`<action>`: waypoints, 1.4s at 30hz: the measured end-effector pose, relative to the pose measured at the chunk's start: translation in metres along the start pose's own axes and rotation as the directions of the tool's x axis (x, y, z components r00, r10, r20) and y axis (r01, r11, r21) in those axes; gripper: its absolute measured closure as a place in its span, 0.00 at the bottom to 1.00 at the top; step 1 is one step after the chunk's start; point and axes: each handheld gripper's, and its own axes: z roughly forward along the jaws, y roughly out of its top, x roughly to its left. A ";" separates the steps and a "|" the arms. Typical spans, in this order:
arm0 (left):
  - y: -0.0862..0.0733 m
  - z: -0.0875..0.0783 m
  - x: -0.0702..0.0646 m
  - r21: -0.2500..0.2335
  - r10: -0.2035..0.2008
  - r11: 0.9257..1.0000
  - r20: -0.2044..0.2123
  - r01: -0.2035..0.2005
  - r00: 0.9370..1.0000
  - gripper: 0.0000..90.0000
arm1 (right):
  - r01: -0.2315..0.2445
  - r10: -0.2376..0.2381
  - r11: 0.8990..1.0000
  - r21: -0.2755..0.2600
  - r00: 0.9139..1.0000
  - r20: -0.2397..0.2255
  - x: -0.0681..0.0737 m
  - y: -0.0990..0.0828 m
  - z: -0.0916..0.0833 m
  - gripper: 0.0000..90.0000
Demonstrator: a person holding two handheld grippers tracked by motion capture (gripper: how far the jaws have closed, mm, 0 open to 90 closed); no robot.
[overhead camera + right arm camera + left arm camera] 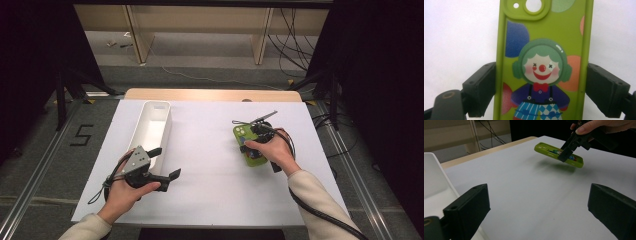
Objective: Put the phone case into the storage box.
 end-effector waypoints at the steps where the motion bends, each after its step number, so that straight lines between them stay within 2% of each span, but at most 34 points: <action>1: 0.000 0.000 0.001 0.001 0.003 1.000 0.002 -0.003 1.000 0.04 | 0.001 -0.001 1.000 -0.008 1.000 -0.004 0.000 -0.001 -0.001 0.19; 9: 0.000 0.003 0.004 0.002 -0.003 1.000 -0.001 0.003 1.000 0.04 | 0.024 -0.027 0.996 -0.088 0.999 -0.032 -0.001 -0.010 -0.009 0.19; 14: 0.000 0.005 0.005 0.006 -0.005 1.000 -0.004 0.005 1.000 0.04 | 0.046 -0.056 0.986 -0.161 0.997 -0.058 -0.001 -0.017 -0.013 0.19; 21: 0.000 0.007 0.008 0.008 -0.006 1.000 -0.012 0.006 1.000 0.04 | 0.047 -0.071 0.969 -0.244 0.994 -0.089 -0.004 -0.028 -0.019 0.19; 30: 0.004 0.010 0.008 0.002 -0.005 1.000 -0.015 0.005 1.000 0.04 | 0.059 -0.103 0.938 -0.341 0.988 -0.111 -0.006 -0.037 -0.025 0.19; 36: 0.009 0.013 0.012 -0.010 -0.006 1.000 -0.024 0.006 1.000 0.04 | 0.076 -0.139 0.911 -0.406 0.982 -0.127 -0.004 -0.040 -0.027 0.19; 42: 0.016 0.020 0.015 -0.016 -0.006 1.000 -0.026 0.006 1.000 0.04 | 0.089 -0.165 0.891 -0.445 0.977 -0.134 0.000 -0.044 -0.027 0.19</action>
